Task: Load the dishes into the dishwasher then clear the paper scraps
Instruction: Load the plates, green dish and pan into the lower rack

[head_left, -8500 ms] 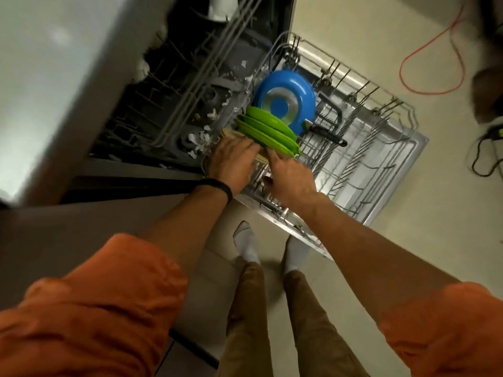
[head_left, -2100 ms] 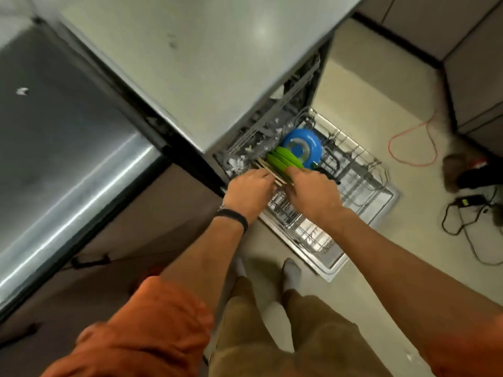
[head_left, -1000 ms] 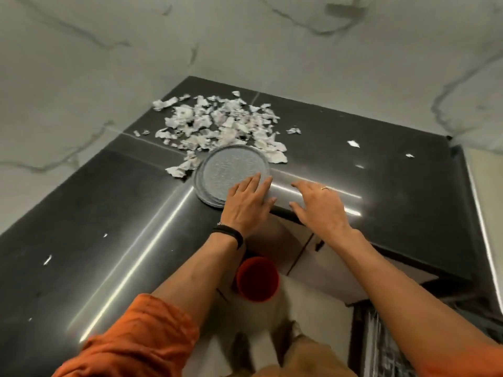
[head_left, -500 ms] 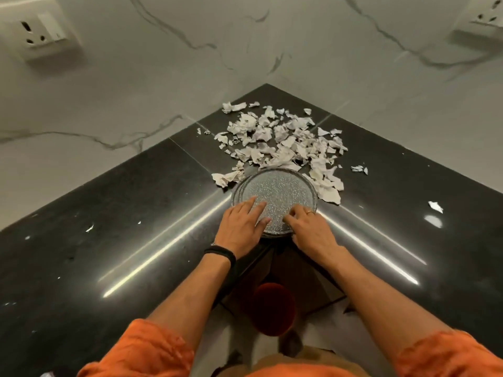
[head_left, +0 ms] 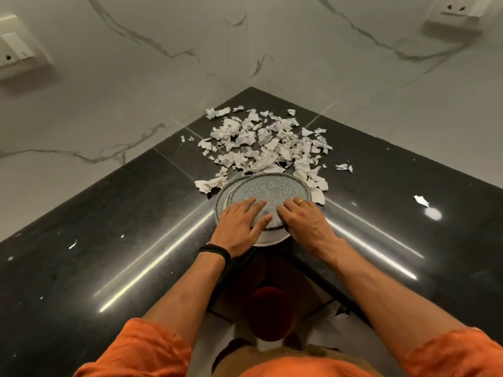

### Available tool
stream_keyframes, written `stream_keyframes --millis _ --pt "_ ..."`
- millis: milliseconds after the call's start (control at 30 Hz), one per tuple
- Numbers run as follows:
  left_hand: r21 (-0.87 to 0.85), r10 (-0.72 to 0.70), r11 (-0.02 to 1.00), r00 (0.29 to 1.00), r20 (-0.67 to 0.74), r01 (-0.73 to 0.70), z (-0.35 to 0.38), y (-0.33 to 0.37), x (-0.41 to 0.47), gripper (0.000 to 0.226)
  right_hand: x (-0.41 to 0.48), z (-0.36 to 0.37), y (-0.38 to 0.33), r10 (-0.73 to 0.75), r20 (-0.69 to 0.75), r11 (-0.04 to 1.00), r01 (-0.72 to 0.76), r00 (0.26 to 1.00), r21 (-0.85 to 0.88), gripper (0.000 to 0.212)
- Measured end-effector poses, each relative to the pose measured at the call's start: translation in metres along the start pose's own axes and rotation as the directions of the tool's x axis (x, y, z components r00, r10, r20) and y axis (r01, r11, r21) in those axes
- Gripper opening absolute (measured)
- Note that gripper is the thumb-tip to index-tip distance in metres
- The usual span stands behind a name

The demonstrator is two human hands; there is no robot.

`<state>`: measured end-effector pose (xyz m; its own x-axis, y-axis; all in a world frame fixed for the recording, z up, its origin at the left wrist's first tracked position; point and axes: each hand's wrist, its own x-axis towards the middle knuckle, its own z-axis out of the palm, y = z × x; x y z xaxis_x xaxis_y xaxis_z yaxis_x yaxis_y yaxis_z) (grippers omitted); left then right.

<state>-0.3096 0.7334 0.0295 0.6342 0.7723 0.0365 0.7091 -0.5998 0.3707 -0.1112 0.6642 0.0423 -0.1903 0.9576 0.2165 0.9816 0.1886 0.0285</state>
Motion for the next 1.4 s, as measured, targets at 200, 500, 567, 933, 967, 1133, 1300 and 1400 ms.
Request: stream_keyframes --millis 200,500,567,933,967,1133,1300,1400 --pt "0.047 0.25 0.968 0.963 -0.101 -0.246 -0.015 0.017 0.003 0.074 -0.026 -0.027 -0.017 0.212 -0.222 0.969 -0.234 0.952 -0.078 0.023" --pt "-0.003 0.616 0.785 0.78 -0.11 -0.62 0.005 0.072 -0.003 0.089 -0.131 -0.061 -0.077 0.529 -0.346 0.801 -0.591 0.775 -0.097 0.004" --pt "-0.01 0.707 0.704 0.702 -0.084 -0.71 0.015 0.093 -0.012 0.088 -0.157 -0.066 -0.094 0.596 -0.336 0.751 -0.654 0.729 -0.089 0.009" --pt "-0.102 0.975 0.218 0.211 0.068 -0.971 0.072 0.238 -0.105 0.027 -0.322 -0.111 -0.159 0.9 -0.263 0.338 -0.938 0.347 -0.082 0.029" --pt "-0.118 0.982 0.175 0.165 0.093 -0.978 0.078 0.25 -0.113 0.028 -0.333 -0.115 -0.165 0.921 -0.245 0.299 -0.953 0.303 -0.054 0.035" --pt "-0.193 0.982 -0.003 -0.039 0.182 -0.981 0.113 0.312 -0.164 0.034 -0.405 -0.117 -0.194 0.968 -0.234 0.112 -0.992 0.094 0.062 0.058" --pt "-0.185 0.92 -0.086 -0.149 0.361 -0.979 0.153 0.371 -0.209 0.033 -0.483 -0.101 -0.212 0.993 -0.081 -0.072 -0.985 -0.085 0.155 0.078" --pt "-0.199 0.879 -0.127 -0.203 0.432 -0.972 0.181 0.398 -0.228 0.039 -0.524 -0.089 -0.214 0.979 0.08 -0.198 -0.962 -0.186 0.189 0.07"
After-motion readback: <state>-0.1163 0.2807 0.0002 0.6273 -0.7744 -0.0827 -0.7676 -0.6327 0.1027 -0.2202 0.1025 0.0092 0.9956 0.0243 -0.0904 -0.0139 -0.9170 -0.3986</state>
